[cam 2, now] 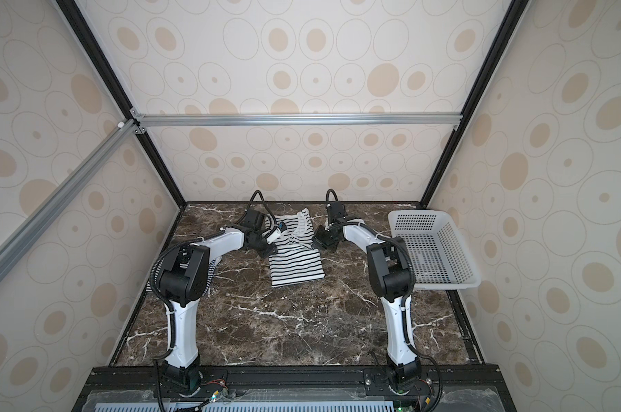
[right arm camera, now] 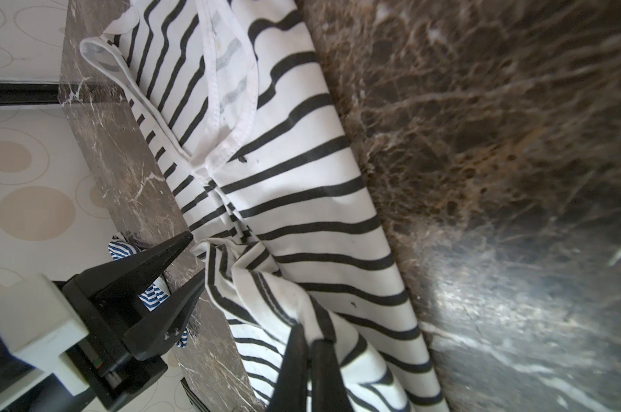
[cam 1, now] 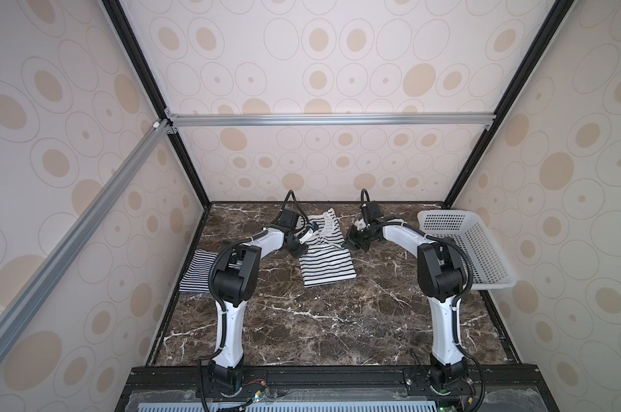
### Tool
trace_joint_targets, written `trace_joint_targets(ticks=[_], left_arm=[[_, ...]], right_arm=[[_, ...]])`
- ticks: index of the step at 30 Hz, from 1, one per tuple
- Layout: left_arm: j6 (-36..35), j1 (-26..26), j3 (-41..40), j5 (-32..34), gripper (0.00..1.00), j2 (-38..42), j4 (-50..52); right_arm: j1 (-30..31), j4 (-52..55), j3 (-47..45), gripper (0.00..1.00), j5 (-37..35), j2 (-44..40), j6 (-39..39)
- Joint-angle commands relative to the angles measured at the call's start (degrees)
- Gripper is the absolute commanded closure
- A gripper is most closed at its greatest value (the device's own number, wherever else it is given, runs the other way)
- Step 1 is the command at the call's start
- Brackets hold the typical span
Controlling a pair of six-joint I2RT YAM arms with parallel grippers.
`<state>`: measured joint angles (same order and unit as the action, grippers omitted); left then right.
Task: Fold and stack tank tops
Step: Fold the tank top at the top-center of the table.
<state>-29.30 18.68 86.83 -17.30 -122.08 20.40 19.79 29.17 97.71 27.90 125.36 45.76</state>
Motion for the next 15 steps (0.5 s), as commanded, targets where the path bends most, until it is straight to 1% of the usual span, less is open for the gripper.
trace_joint_targets(ticks=[1, 5, 9, 11, 12, 15], left_arm=[[-0.4, -0.1, 2.3, -1.7, 0.66, -0.9, 2.4], [-0.6, -0.1, 2.2, -1.5, 0.73, -1.2, 2.7], [-1.1, -0.2, 2.4, -1.7, 0.89, -1.2, 3.8], [-1.4, -0.2, 2.2, -2.1, 0.95, -0.6, 4.3], [-1.4, -0.2, 2.0, -2.4, 0.98, 0.0, 4.5], [-1.3, -0.3, 0.7, -2.9, 0.99, 2.6, 4.4]], right_arm=[[-0.3, 1.1, 1.3, 1.00, 0.3, 0.4, -0.3], [-0.3, 1.3, 1.3, 1.00, 0.4, 0.4, -0.5], [-0.3, 1.5, 1.5, 1.00, 0.2, 0.1, -0.7], [-0.3, 1.7, 1.5, 1.00, 0.1, 0.0, -0.9], [-0.3, 1.8, 1.6, 1.00, 0.1, -0.1, -1.0], [-0.3, 2.0, 1.6, 1.00, 0.1, -0.7, -1.1]])
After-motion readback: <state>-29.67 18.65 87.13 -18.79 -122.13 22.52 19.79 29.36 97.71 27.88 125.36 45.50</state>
